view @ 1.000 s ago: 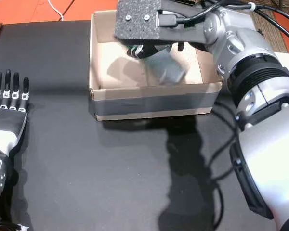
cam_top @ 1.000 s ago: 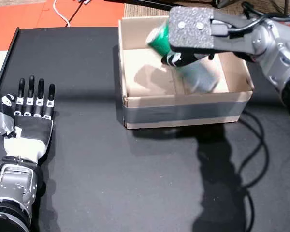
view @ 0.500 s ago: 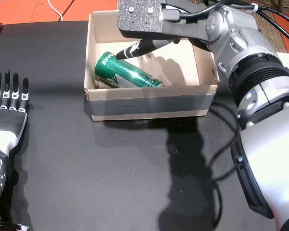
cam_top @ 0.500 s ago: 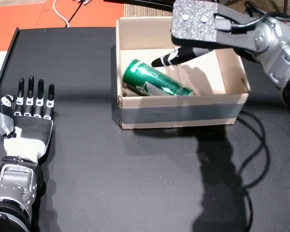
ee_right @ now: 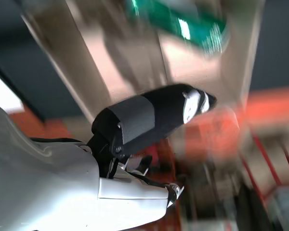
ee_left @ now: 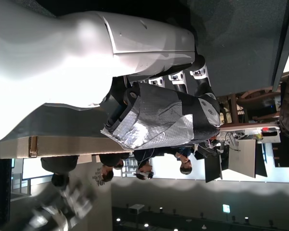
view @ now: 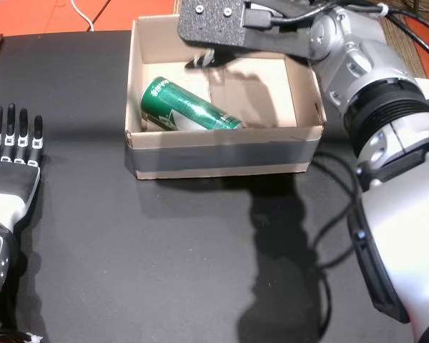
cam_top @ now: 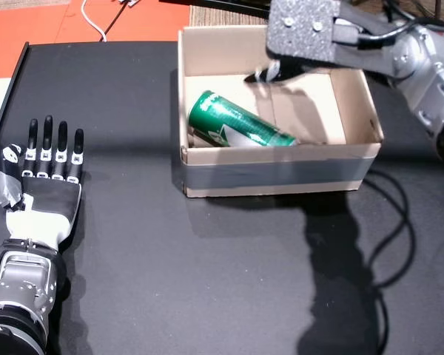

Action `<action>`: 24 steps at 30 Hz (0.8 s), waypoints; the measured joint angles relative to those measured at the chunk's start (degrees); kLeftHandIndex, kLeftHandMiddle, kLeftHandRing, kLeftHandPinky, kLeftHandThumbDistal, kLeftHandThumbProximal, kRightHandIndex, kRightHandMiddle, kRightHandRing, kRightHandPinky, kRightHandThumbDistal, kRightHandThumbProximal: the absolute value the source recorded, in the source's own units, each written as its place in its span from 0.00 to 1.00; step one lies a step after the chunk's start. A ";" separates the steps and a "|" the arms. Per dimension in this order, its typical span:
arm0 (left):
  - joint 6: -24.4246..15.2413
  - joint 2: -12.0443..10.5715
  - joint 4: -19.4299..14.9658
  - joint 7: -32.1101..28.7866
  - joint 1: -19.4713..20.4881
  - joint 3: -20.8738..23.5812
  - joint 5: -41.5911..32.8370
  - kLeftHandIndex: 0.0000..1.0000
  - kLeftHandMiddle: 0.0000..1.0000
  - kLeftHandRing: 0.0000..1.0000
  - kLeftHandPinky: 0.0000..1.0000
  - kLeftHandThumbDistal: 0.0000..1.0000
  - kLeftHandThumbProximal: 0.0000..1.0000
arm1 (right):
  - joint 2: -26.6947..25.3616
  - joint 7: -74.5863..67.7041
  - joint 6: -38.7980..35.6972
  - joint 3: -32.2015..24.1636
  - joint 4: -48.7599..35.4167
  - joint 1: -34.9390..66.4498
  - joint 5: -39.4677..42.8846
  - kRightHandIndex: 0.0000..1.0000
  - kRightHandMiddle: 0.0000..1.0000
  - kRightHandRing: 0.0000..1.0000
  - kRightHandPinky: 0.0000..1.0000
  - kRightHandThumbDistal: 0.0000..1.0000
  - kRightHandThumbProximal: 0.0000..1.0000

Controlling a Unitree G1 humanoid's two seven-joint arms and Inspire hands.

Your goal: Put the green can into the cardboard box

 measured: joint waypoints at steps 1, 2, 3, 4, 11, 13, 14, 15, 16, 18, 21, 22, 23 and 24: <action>0.00 0.00 0.00 -0.02 0.00 -0.01 0.00 0.53 0.53 0.64 0.76 0.00 0.57 | -0.21 -4.44 -1.65 0.47 -0.17 0.36 -0.70 0.73 0.81 0.92 0.97 0.83 0.56; 0.00 0.00 0.01 -0.03 0.00 -0.01 0.00 0.53 0.53 0.65 0.77 0.00 0.58 | -0.42 -8.77 -3.23 1.20 -0.27 0.73 -1.45 0.72 0.80 0.92 0.97 0.80 0.49; 0.00 0.01 0.01 -0.04 0.01 -0.01 0.00 0.53 0.53 0.64 0.76 0.00 0.58 | -0.59 -12.51 -4.53 1.72 -0.39 1.05 -2.09 0.71 0.79 0.93 0.97 0.79 0.46; 0.00 0.03 0.01 -0.06 0.01 -0.02 0.00 0.52 0.52 0.65 0.75 0.00 0.57 | -0.72 -15.71 -5.61 2.15 -0.51 1.32 -2.58 0.70 0.80 0.93 0.97 0.78 0.43; 0.15 0.06 0.09 -0.24 0.03 -0.03 0.01 0.52 0.52 0.63 0.73 0.00 0.56 | -3.15 -27.43 -9.25 2.70 -1.05 1.51 -4.32 0.65 0.75 0.88 0.93 0.74 0.36; 0.08 0.09 0.08 0.05 -0.01 -0.02 0.01 0.52 0.53 0.64 0.73 0.00 0.59 | -4.06 -30.05 -10.36 2.90 -1.49 1.62 -4.52 0.62 0.72 0.85 0.89 0.69 0.28; 0.06 0.12 0.08 0.11 -0.01 -0.01 0.01 0.52 0.53 0.65 0.74 0.00 0.60 | -4.22 -30.59 -10.64 2.94 -1.62 1.68 -4.53 0.61 0.70 0.82 0.85 0.66 0.20; 0.06 0.12 0.08 0.16 -0.03 0.01 0.00 0.52 0.53 0.65 0.74 0.00 0.60 | -4.44 -31.92 -11.22 2.99 -1.90 1.96 -4.56 0.59 0.69 0.80 0.83 0.65 0.14; 0.06 0.12 0.08 0.16 -0.03 0.03 0.00 0.51 0.52 0.63 0.73 0.00 0.60 | -4.64 -33.50 -11.88 3.15 -2.21 2.32 -4.64 0.58 0.67 0.78 0.81 0.66 0.09; 0.07 0.13 0.08 0.42 -0.09 0.13 -0.01 0.53 0.53 0.64 0.73 0.00 0.61 | -4.92 -37.01 -13.15 3.71 -2.62 3.15 -5.07 0.57 0.65 0.77 0.80 0.60 0.09; 0.10 0.11 0.08 0.55 -0.15 0.23 -0.03 0.53 0.53 0.64 0.74 0.00 0.61 | -5.30 -38.93 -15.24 3.51 -3.14 4.67 -4.72 0.60 0.67 0.79 0.80 0.58 0.13; 0.13 0.10 0.08 0.53 -0.15 0.28 -0.03 0.52 0.53 0.64 0.74 0.00 0.59 | -5.40 -38.89 -16.00 3.15 -3.32 5.41 -4.20 0.60 0.67 0.78 0.80 0.61 0.13; 0.16 0.08 0.08 0.51 -0.17 0.30 -0.03 0.52 0.52 0.63 0.73 0.00 0.58 | -5.65 -38.81 -16.70 2.70 -3.65 6.15 -3.76 0.61 0.69 0.79 0.79 0.63 0.10; 0.23 0.06 0.08 0.49 -0.19 0.31 -0.04 0.51 0.51 0.62 0.73 0.00 0.56 | -6.21 -38.70 -17.83 2.11 -4.44 7.09 -3.26 0.61 0.69 0.79 0.79 0.63 0.09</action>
